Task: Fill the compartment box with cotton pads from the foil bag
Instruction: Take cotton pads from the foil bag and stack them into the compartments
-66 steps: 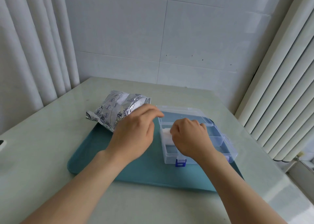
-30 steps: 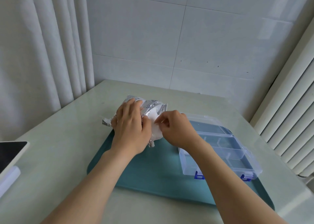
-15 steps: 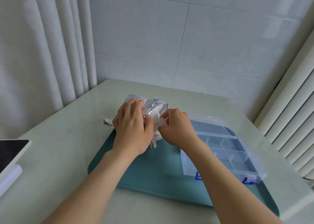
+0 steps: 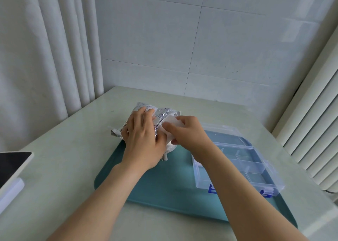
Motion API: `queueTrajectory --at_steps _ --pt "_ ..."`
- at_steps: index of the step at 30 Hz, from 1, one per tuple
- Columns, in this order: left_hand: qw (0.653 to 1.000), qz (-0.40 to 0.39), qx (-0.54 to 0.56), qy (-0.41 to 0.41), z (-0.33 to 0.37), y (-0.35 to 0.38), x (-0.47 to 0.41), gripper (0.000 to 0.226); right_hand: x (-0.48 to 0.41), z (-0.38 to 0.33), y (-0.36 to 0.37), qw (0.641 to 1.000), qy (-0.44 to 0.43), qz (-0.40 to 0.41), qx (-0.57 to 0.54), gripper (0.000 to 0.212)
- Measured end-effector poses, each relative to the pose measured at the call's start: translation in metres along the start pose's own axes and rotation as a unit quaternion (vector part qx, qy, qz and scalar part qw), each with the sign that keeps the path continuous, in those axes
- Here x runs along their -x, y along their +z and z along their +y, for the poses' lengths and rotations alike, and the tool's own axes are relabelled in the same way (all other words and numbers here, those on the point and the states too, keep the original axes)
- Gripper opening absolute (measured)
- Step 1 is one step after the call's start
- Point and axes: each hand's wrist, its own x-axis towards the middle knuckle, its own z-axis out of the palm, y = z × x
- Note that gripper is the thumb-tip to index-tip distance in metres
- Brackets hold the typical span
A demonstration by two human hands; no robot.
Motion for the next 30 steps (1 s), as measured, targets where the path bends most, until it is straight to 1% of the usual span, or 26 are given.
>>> queueTrajectory --at_steps 1,4,7,11,15,18,21,24,27,30 --pt "1.000 -0.002 -0.004 0.002 0.000 0.000 0.000 0.065 0.000 0.000 0.000 1.000 0.003 0.004 -0.007 0.024" --pt "1.000 -0.002 -0.015 0.010 -0.001 0.002 0.000 0.062 -0.002 0.006 0.003 0.999 -0.004 0.033 0.028 0.014" --pt "0.999 -0.010 -0.032 0.022 -0.001 0.001 0.000 0.064 -0.005 0.009 0.002 0.997 -0.005 0.062 0.039 0.010" --pt "0.998 -0.016 -0.056 0.018 -0.003 0.003 -0.001 0.056 -0.005 0.004 -0.007 0.993 -0.016 0.093 0.064 0.003" --pt "0.998 -0.008 -0.061 0.008 -0.004 0.005 -0.001 0.053 -0.005 0.001 -0.014 0.991 -0.015 0.105 0.078 0.007" --pt "0.998 0.000 -0.067 0.006 -0.005 0.005 -0.001 0.053 -0.005 -0.002 -0.024 0.986 -0.027 0.131 0.104 0.013" --pt "0.998 0.005 -0.070 0.005 -0.005 0.005 -0.001 0.051 -0.005 -0.007 -0.036 0.976 -0.049 0.158 0.142 0.014" --pt "0.998 0.015 -0.066 0.007 -0.003 0.003 -0.001 0.047 -0.002 -0.009 -0.047 0.973 -0.063 0.161 0.154 0.013" --pt "0.997 0.047 -0.049 0.041 0.001 0.000 -0.002 0.040 0.007 -0.009 -0.055 0.975 -0.062 0.154 0.146 0.012" --pt "0.991 0.067 -0.026 0.112 0.011 -0.003 -0.001 0.037 0.018 -0.006 -0.063 0.984 -0.054 0.141 0.093 0.008"
